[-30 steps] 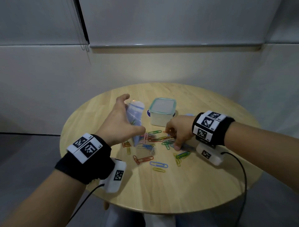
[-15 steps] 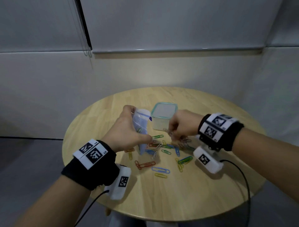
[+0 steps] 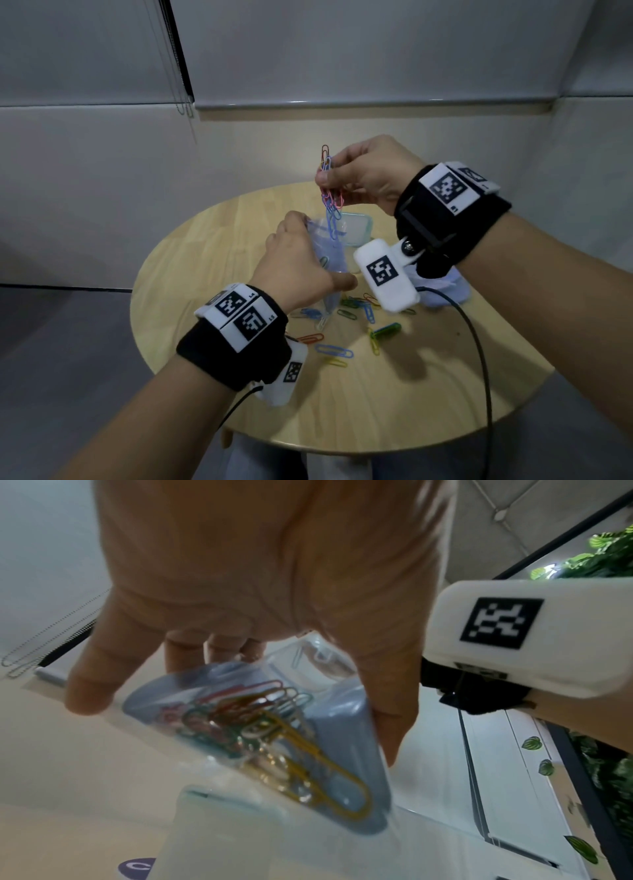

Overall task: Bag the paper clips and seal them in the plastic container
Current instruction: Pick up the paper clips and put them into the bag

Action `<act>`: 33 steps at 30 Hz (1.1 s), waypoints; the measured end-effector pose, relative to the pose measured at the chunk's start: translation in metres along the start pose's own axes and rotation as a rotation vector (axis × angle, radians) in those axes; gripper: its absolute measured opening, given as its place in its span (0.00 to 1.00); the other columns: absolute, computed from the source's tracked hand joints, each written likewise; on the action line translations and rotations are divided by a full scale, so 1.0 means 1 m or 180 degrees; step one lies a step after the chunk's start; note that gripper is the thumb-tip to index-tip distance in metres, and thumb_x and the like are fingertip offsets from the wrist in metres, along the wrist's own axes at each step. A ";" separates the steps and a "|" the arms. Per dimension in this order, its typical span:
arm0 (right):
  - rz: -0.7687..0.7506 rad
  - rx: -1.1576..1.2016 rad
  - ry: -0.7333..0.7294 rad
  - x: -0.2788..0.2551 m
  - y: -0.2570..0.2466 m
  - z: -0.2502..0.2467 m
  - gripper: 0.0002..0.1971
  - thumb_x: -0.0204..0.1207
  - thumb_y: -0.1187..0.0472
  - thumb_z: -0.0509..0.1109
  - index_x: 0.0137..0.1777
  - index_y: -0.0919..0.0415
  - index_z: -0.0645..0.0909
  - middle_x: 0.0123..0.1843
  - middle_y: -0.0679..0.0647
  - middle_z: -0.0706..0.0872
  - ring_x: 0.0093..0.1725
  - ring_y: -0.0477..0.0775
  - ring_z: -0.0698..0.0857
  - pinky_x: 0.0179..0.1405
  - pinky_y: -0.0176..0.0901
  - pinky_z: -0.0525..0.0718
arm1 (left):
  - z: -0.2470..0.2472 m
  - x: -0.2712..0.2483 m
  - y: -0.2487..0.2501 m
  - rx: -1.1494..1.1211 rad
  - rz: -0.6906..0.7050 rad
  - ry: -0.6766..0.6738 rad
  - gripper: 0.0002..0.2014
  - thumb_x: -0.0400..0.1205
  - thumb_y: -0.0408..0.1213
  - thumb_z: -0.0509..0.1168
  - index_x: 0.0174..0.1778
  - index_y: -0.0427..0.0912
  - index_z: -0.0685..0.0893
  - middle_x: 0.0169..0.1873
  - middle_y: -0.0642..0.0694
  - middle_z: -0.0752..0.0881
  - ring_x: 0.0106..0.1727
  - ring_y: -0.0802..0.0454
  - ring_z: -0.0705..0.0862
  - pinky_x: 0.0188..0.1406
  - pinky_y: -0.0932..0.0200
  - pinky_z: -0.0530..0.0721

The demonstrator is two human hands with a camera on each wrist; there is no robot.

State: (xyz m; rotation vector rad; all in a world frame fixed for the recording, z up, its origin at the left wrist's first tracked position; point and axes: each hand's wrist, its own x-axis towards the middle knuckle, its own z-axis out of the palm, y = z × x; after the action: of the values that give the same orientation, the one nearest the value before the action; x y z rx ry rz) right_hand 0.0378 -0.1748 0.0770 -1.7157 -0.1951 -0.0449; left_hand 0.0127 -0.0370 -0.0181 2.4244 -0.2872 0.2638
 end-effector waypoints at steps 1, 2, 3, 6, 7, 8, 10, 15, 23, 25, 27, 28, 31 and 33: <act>-0.0041 0.0040 0.0091 0.001 0.000 0.001 0.07 0.65 0.74 0.77 0.35 0.67 0.82 0.27 0.58 0.86 0.21 0.50 0.85 0.24 0.37 0.84 | 0.001 0.000 0.000 -0.0023 -0.0013 -0.0004 0.49 0.53 0.61 0.82 0.64 0.47 0.65 0.59 0.47 0.77 0.58 0.43 0.79 0.57 0.44 0.82; -0.0087 0.0091 0.0213 0.003 -0.001 0.001 0.07 0.65 0.74 0.77 0.35 0.67 0.82 0.24 0.56 0.86 0.21 0.49 0.85 0.23 0.37 0.84 | 0.001 -0.001 0.000 -0.0047 -0.0027 0.0003 0.49 0.53 0.61 0.82 0.63 0.48 0.64 0.58 0.47 0.77 0.58 0.43 0.79 0.56 0.43 0.83; -0.0140 0.0142 0.0343 0.004 -0.002 -0.001 0.07 0.64 0.75 0.77 0.36 0.68 0.82 0.22 0.55 0.85 0.20 0.49 0.85 0.23 0.37 0.84 | 0.001 -0.002 0.000 -0.0064 -0.0037 0.0012 0.48 0.53 0.61 0.82 0.63 0.48 0.64 0.58 0.48 0.76 0.58 0.43 0.79 0.56 0.43 0.83; -0.0296 0.0257 0.0568 0.007 -0.005 -0.004 0.07 0.64 0.74 0.78 0.36 0.67 0.82 0.24 0.55 0.86 0.22 0.50 0.85 0.24 0.38 0.84 | 0.002 -0.004 0.000 -0.0077 -0.0018 0.0008 0.48 0.54 0.60 0.81 0.64 0.49 0.64 0.58 0.48 0.76 0.59 0.43 0.78 0.56 0.44 0.82; -0.0324 0.0285 0.0595 0.007 -0.005 -0.005 0.07 0.64 0.74 0.78 0.36 0.66 0.82 0.26 0.56 0.86 0.23 0.50 0.86 0.25 0.39 0.84 | 0.001 -0.004 0.000 -0.0089 -0.0020 0.0010 0.49 0.54 0.59 0.81 0.65 0.49 0.64 0.59 0.48 0.75 0.59 0.43 0.78 0.56 0.44 0.82; -0.0349 0.0291 0.0616 0.007 -0.005 -0.005 0.07 0.64 0.74 0.78 0.36 0.66 0.82 0.27 0.56 0.86 0.23 0.50 0.86 0.26 0.39 0.84 | 0.001 -0.004 -0.001 -0.0110 -0.0028 0.0021 0.49 0.54 0.59 0.81 0.65 0.49 0.64 0.59 0.48 0.75 0.59 0.43 0.78 0.57 0.45 0.82; -0.0399 0.0242 0.0656 0.006 -0.003 -0.002 0.07 0.64 0.74 0.78 0.36 0.67 0.82 0.29 0.59 0.85 0.23 0.50 0.85 0.25 0.39 0.84 | 0.001 -0.003 0.000 -0.0147 -0.0028 0.0035 0.49 0.54 0.59 0.82 0.65 0.49 0.63 0.60 0.49 0.75 0.60 0.44 0.78 0.57 0.44 0.82; -0.0345 0.0053 0.0436 -0.006 0.006 0.008 0.08 0.64 0.74 0.78 0.41 0.72 0.83 0.31 0.61 0.84 0.25 0.52 0.85 0.28 0.43 0.88 | -0.004 0.001 0.003 -0.0298 -0.0088 0.0125 0.48 0.53 0.61 0.79 0.63 0.47 0.65 0.59 0.48 0.77 0.61 0.43 0.78 0.57 0.43 0.83; -0.0486 -0.0646 0.0251 -0.022 0.003 0.012 0.08 0.65 0.70 0.79 0.43 0.71 0.86 0.36 0.63 0.89 0.34 0.57 0.88 0.36 0.44 0.88 | -0.006 0.003 0.003 -0.0272 -0.0151 0.0176 0.49 0.49 0.64 0.77 0.61 0.47 0.65 0.58 0.47 0.77 0.61 0.43 0.79 0.54 0.43 0.84; -0.0496 -0.0710 0.0225 -0.023 0.000 0.012 0.05 0.67 0.72 0.77 0.42 0.68 0.86 0.34 0.61 0.88 0.33 0.57 0.89 0.32 0.43 0.88 | -0.005 0.003 0.004 -0.0333 -0.0150 0.0173 0.49 0.48 0.64 0.77 0.61 0.48 0.65 0.57 0.48 0.77 0.60 0.43 0.80 0.53 0.43 0.85; -0.0577 -0.1003 0.0295 -0.022 0.000 0.010 0.04 0.66 0.71 0.76 0.38 0.63 0.86 0.33 0.59 0.88 0.30 0.53 0.87 0.27 0.39 0.84 | -0.005 0.003 0.004 -0.0445 -0.0151 0.0192 0.51 0.48 0.64 0.77 0.63 0.48 0.65 0.58 0.49 0.78 0.60 0.44 0.80 0.54 0.43 0.85; -0.0631 -0.1219 0.0322 -0.022 0.000 0.008 0.04 0.66 0.70 0.76 0.37 0.61 0.87 0.31 0.56 0.88 0.28 0.48 0.86 0.25 0.36 0.80 | -0.006 0.002 0.004 -0.0520 -0.0142 0.0207 0.51 0.48 0.64 0.78 0.64 0.49 0.65 0.59 0.49 0.78 0.60 0.45 0.81 0.54 0.43 0.85; -0.0727 -0.1636 0.0211 -0.022 0.001 0.004 0.05 0.65 0.66 0.77 0.38 0.55 0.89 0.30 0.48 0.87 0.25 0.36 0.81 0.31 0.29 0.75 | -0.007 0.001 0.004 -0.0521 -0.0022 0.0216 0.48 0.49 0.61 0.78 0.62 0.51 0.65 0.57 0.49 0.79 0.59 0.45 0.81 0.53 0.44 0.86; -0.0819 -0.1821 0.0025 -0.025 0.001 0.005 0.06 0.68 0.60 0.76 0.44 0.51 0.90 0.35 0.46 0.87 0.27 0.34 0.80 0.34 0.27 0.75 | -0.009 0.001 0.004 -0.0260 0.0142 0.0165 0.43 0.52 0.58 0.77 0.61 0.51 0.66 0.56 0.49 0.78 0.58 0.45 0.80 0.51 0.46 0.85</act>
State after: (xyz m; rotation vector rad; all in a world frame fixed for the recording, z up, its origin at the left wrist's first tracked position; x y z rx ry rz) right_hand 0.0130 -0.1729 0.0720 -2.2483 -0.4273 -0.3232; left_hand 0.0113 -0.0344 -0.0087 2.3291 -0.3231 0.3280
